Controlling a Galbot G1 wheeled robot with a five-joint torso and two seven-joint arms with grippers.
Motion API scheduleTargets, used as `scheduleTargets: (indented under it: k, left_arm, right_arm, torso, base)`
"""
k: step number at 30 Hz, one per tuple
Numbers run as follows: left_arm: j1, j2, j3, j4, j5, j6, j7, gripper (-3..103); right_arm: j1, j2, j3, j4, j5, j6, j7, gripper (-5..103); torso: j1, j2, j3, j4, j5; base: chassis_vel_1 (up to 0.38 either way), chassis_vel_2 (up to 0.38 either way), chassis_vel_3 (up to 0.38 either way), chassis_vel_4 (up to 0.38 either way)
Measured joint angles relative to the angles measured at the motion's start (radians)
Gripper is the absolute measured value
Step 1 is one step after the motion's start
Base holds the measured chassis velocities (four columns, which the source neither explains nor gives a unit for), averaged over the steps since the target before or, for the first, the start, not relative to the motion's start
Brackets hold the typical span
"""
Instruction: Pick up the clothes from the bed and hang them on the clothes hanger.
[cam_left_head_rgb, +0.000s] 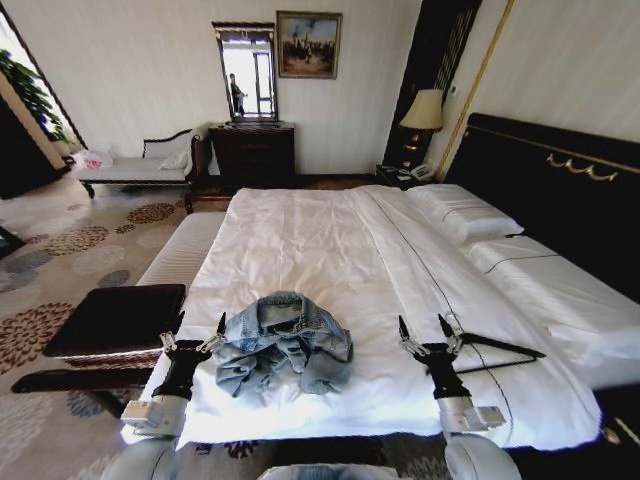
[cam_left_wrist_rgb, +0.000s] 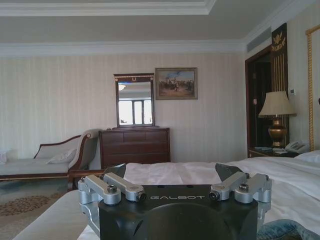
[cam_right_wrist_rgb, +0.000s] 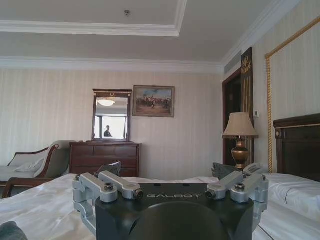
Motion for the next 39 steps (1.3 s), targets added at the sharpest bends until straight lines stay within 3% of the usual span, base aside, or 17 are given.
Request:
scheduleTargets:
  k: [11,15,18,19,23,28,32,35,39]
  left_arm:
    - [0.002,-0.002,-0.004,-0.014,-0.002,0.008,-0.003,100]
    - [0.017,0.005,-0.021,-0.056,-0.054,0.046,-0.005,100]
    - [0.033,0.056,-0.071,-0.085,-0.266,0.126,0.025,100]
    - [0.033,0.056,-0.071,-0.085,-0.266,0.126,0.025,100]
    - [0.079,0.093,-0.149,-0.075,-0.480,0.229,0.085,100]
    - [0.112,0.058,-0.136,-0.034,-0.510,0.266,0.132,100]
    - [0.087,0.049,-0.123,0.029,-0.499,0.265,0.105,100]
    - [0.084,0.075,-0.134,0.050,-0.477,0.267,0.079,100]
    - [0.077,0.208,-0.167,0.130,-0.468,0.261,0.046,100]
  right_arm:
    - [0.014,-0.018,-0.002,-0.020,0.021,0.033,0.003,100]
    - [0.030,-0.039,-0.015,-0.032,0.050,0.040,0.021,100]
    - [0.047,-0.059,-0.038,-0.025,0.078,0.039,0.059,100]
    - [0.047,-0.059,-0.038,-0.025,0.078,0.039,0.059,100]
    - [0.045,-0.088,-0.052,0.022,0.101,0.028,0.103,100]
    - [0.032,-0.119,-0.050,0.083,0.115,-0.005,0.204,100]
    - [0.032,-0.127,-0.037,0.123,0.133,-0.012,0.255,100]
    - [0.021,-0.130,-0.027,0.141,0.155,-0.009,0.255,100]
    - [0.012,-0.130,-0.004,0.133,0.224,0.016,0.213,100]
  torso:
    - [0.001,0.000,0.000,0.0000,0.0000]
    - [0.000,0.000,0.000,0.0000,0.0000]
    - [0.000,0.000,0.000,0.0000,0.0002]
    - [0.000,0.000,0.000,0.0000,0.0002]
    - [0.000,0.000,0.000,0.0000,-0.0001]
    - [0.000,0.000,0.000,0.0001,0.0000]
    - [0.000,0.000,0.000,0.0001,-0.0002]
    - [0.000,0.000,0.000,0.0001,-0.0002]
    - [0.000,0.000,0.000,0.0000,0.0000]
  base:
    - [-0.016,0.012,0.014,-0.013]
    - [0.000,0.000,0.000,0.000]
    - [0.000,0.000,0.000,0.000]
    - [0.000,0.000,0.000,0.000]
    - [0.000,0.000,0.000,0.000]
    - [0.000,0.000,0.000,0.000]
    - [0.000,0.000,0.000,0.000]
    - [0.000,0.000,0.000,0.000]
    - [0.000,0.000,0.000,0.000]
